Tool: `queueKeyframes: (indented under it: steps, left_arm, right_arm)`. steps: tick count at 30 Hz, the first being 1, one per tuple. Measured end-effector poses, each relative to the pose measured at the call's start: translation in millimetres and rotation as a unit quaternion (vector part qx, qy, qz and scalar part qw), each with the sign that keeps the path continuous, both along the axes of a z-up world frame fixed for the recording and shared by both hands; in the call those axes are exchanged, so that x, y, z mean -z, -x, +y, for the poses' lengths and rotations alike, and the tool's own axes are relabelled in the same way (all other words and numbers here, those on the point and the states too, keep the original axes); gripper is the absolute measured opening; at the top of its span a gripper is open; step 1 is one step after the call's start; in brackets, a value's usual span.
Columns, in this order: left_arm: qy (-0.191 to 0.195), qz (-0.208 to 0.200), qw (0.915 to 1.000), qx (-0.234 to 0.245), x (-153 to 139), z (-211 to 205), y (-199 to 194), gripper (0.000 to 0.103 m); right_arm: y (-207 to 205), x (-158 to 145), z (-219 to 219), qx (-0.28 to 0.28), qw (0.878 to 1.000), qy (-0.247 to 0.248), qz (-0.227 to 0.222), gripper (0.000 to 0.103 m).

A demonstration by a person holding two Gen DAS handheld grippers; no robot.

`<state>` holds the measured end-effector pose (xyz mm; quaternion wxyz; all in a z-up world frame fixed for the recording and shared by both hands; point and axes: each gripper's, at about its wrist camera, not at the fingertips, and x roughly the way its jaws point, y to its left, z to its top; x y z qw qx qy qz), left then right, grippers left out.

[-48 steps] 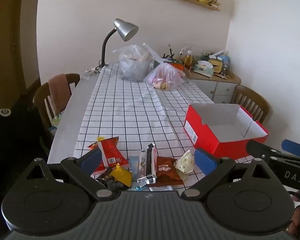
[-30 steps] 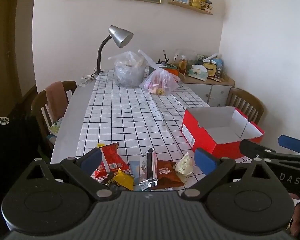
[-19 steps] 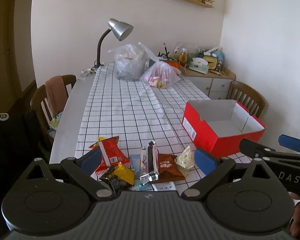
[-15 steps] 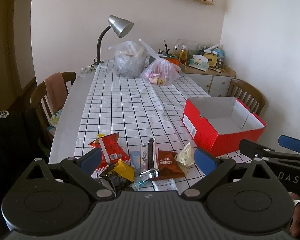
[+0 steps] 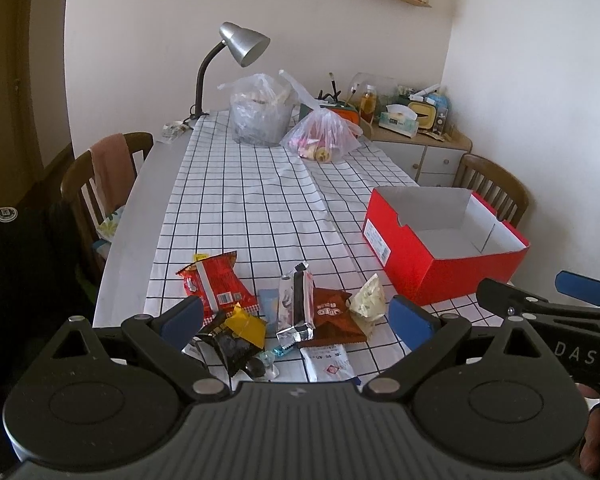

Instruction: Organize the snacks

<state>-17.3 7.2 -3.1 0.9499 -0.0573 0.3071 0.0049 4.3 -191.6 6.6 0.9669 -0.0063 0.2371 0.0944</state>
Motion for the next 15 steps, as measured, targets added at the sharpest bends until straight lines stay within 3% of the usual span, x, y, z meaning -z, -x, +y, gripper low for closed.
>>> queueKeyframes:
  steps: [15]
  left_arm:
    - [-0.007, 0.002, 0.9995, -0.029, -6.5, -13.7, 0.1, 0.1]
  right_arm:
    - [-10.8, -0.8, -12.0, -0.034, 0.999, -0.003, -0.006, 0.103]
